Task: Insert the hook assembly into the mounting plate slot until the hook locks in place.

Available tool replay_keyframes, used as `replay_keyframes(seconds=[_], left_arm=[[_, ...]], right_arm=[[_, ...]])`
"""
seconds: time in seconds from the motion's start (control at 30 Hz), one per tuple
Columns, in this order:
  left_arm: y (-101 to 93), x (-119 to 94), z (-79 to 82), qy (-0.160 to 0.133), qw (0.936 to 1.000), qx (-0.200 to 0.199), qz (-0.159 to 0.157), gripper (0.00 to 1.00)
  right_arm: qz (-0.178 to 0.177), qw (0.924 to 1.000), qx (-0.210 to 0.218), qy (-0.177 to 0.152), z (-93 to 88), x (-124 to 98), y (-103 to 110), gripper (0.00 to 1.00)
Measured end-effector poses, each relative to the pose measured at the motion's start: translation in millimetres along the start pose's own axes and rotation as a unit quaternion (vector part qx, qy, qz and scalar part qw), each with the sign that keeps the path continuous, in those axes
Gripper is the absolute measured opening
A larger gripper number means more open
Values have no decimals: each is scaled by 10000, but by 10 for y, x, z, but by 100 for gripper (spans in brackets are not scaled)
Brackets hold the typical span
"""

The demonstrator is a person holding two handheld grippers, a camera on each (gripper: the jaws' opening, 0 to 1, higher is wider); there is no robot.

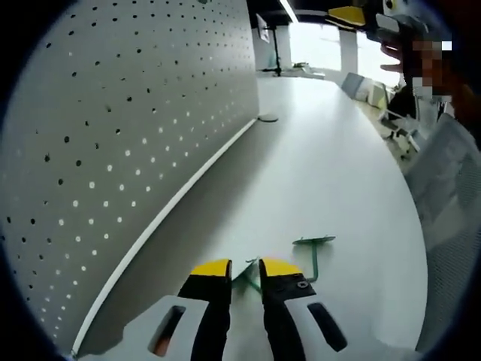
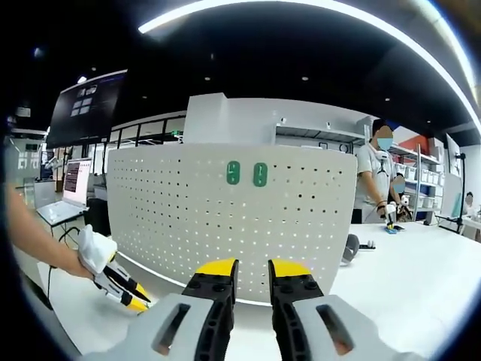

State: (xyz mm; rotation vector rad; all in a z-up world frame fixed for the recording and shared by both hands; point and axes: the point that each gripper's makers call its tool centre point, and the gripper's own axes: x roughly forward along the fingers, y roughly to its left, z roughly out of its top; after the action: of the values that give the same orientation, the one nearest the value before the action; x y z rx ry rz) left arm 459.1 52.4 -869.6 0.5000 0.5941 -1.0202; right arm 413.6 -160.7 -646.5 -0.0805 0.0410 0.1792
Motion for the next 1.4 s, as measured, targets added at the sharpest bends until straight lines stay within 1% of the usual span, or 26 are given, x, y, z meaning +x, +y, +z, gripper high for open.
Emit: replay_keyframes(seconds=[0.07, 0.33, 0.47, 0.67, 1.07, 1.17, 1.4], left_arm=[[-8, 22, -15, 57, 9999, 96, 8, 12], [-31, 48, -20, 81, 9999, 122, -14, 9], [-6, 48, -12, 86, 9999, 142, 42, 4], [-1, 50, -11, 88, 9998, 146, 52, 6], [9, 91, -20, 179, 9995, 255, 97, 4], [9, 87, -23, 195, 9994, 270, 105, 2], [24, 43, -31, 173, 9997, 129, 148, 2]], right_arm=[[-6, 10000, 2, -2, 2, 1, -6, 15], [-27, 10000, 33, 38, -36, -1, -32, 15], [-7, 10000, 38, 45, -41, 8, -24, 15], [7, 10000, 52, 47, -45, 8, -21, 15], [-18, 10000, 63, 36, -45, 5, -45, 15], [-20, 10000, 66, 46, -51, 0, -47, 15], [24, 10000, 47, 28, -25, -4, -11, 15]])
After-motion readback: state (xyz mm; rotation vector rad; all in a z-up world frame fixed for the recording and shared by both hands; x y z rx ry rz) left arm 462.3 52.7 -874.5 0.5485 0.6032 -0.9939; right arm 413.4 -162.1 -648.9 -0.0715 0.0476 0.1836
